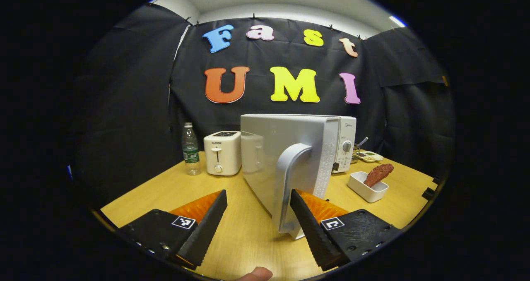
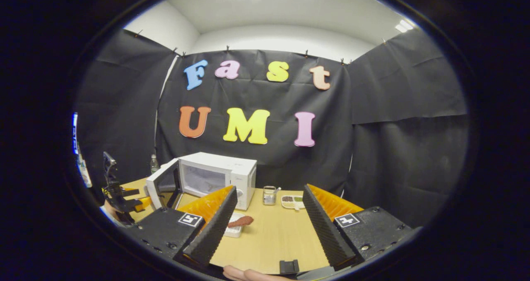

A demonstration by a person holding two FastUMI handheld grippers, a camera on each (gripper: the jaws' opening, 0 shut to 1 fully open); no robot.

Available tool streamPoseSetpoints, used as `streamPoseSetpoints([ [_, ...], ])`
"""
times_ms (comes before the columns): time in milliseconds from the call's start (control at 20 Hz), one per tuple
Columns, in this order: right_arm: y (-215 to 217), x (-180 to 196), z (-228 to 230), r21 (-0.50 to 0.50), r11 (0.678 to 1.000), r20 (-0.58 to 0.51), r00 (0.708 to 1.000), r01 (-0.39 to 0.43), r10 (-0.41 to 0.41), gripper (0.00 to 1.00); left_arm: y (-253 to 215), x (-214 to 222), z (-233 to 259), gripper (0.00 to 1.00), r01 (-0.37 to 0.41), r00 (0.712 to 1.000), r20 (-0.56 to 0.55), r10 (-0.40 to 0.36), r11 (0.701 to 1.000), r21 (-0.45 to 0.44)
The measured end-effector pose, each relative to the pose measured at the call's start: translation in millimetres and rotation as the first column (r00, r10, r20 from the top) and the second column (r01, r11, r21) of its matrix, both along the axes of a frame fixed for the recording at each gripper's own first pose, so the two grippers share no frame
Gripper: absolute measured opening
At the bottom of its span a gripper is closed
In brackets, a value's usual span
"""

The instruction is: Open the microwave oven with the left hand, put the food in, and close the microwave oven.

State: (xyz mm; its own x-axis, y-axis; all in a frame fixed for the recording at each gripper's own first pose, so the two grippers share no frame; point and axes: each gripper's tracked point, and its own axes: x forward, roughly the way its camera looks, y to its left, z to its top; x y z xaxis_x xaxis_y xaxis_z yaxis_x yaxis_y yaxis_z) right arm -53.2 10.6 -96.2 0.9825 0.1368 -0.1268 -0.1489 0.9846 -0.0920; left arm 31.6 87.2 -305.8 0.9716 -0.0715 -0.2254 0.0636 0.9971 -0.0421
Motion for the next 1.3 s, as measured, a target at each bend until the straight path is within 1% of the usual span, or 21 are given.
streamPoseSetpoints([
  [50, 6, 1, -3, 0.0, 1.0, -0.008, 1.0, -0.008, 0.008, 1.0, 12, -6, 1, 0.94, -0.021, 1.0, 0.004, 0.021, 0.999, 0.035],
  [100, 12, 3, -4, 0.002, 1.0, -0.016, 1.0, -0.016, 0.016, 0.96, 25, -11, 2, 0.94, -0.047, 0.999, 0.003, 0.047, 0.996, 0.077],
  [200, 19, 6, -6, 0.004, 1.0, -0.027, 0.999, -0.022, 0.022, 1.0, 46, -23, 10, 0.94, -0.085, 0.996, 0.02, 0.084, 0.989, 0.122],
  [250, 20, 9, -8, 0.002, 1.0, -0.03, 0.999, -0.02, 0.02, 1.0, 47, -28, 12, 0.94, -0.083, 0.996, 0.022, 0.081, 0.991, 0.108],
  [300, 21, 12, -8, -0.001, 1.0, -0.033, 0.999, -0.017, 0.017, 0.95, 46, -34, 14, 0.82, -0.077, 0.997, 0.016, 0.076, 0.993, 0.086],
  [350, 23, 14, -12, -0.005, 1.0, -0.037, 0.999, -0.015, 0.015, 0.95, 47, -38, 15, 0.94, -0.082, 0.997, 0.008, 0.082, 0.994, 0.068],
  [400, 24, 17, -16, -0.008, 1.0, -0.046, 0.999, -0.012, 0.011, 1.0, 49, -43, 16, 0.95, -0.089, 0.996, -0.003, 0.09, 0.995, 0.05],
  [450, 24, 21, -21, -0.01, 1.0, -0.058, 0.998, -0.012, 0.011, 1.0, 50, -49, 18, 0.97, -0.097, 0.995, -0.016, 0.098, 0.995, 0.028],
  [500, 25, 25, -26, -0.01, 1.0, -0.071, 0.997, -0.016, 0.015, 1.0, 50, -54, 23, 0.88, -0.103, 0.994, -0.022, 0.103, 0.995, 0.005],
  [550, 29, 28, -31, -0.007, 0.999, -0.082, 0.996, -0.031, 0.031, 0.95, 50, -60, 27, 0.97, -0.113, 0.993, -0.03, 0.113, 0.994, -0.01],
  [650, 30, 40, -42, 0.003, 0.999, -0.104, 0.993, -0.048, 0.048, 0.95, 50, -71, 38, 0.97, -0.128, 0.992, -0.02, 0.127, 0.992, -0.024],
  [700, 29, 48, -47, 0.008, 0.999, -0.121, 0.991, -0.05, 0.05, 1.0, 46, -77, 44, 0.87, -0.119, 0.993, -0.019, 0.119, 0.992, -0.034],
  [750, 28, 55, -55, 0.013, 0.999, -0.138, 0.989, -0.049, 0.05, 0.99, 42, -82, 50, 0.94, -0.117, 0.993, -0.014, 0.116, 0.992, -0.041],
  [800, 26, 63, -63, 0.013, 0.999, -0.162, 0.986, -0.047, 0.049, 0.95, 39, -87, 59, 0.94, -0.112, 0.994, -0.003, 0.112, 0.993, -0.042],
  [850, 25, 71, -73, 0.01, 0.999, -0.189, 0.981, -0.044, 0.045, 0.99, 37, -89, 67, 0.94, -0.112, 0.994, 0.009, 0.112, 0.993, -0.045],
  [900, 24, 80, -83, 0.007, 0.999, -0.218, 0.975, -0.045, 0.046, 0.99, 34, -92, 77, 0.94, -0.108, 0.994, 0.018, 0.109, 0.993, -0.046],
  [950, 23, 88, -94, 0.007, 0.999, -0.246, 0.968, -0.052, 0.052, 0.95, 31, -94, 86, 0.94, -0.105, 0.994, 0.03, 0.106, 0.993, -0.048],
  [1050, 22, 107, -115, 0.011, 0.998, -0.305, 0.95, -0.06, 0.061, 0.95, 24, -96, 104, 0.94, -0.095, 0.994, 0.042, 0.097, 0.994, -0.049],
  [1100, 21, 117, -126, 0.015, 0.998, -0.338, 0.939, -0.064, 0.066, 1.0, 18, -96, 111, 0.94, -0.089, 0.995, 0.042, 0.091, 0.995, -0.049],
  [1250, 20, 147, -158, 0.031, 0.996, -0.428, 0.899, -0.086, 0.091, 0.95, 9, -88, 140, 0.94, -0.085, 0.994, 0.065, 0.087, 0.996, -0.026],
  [1300, 19, 157, -168, 0.033, 0.995, -0.46, 0.883, -0.089, 0.095, 0.99, 5, -84, 152, 0.94, -0.078, 0.994, 0.079, 0.08, 0.997, -0.024],
])
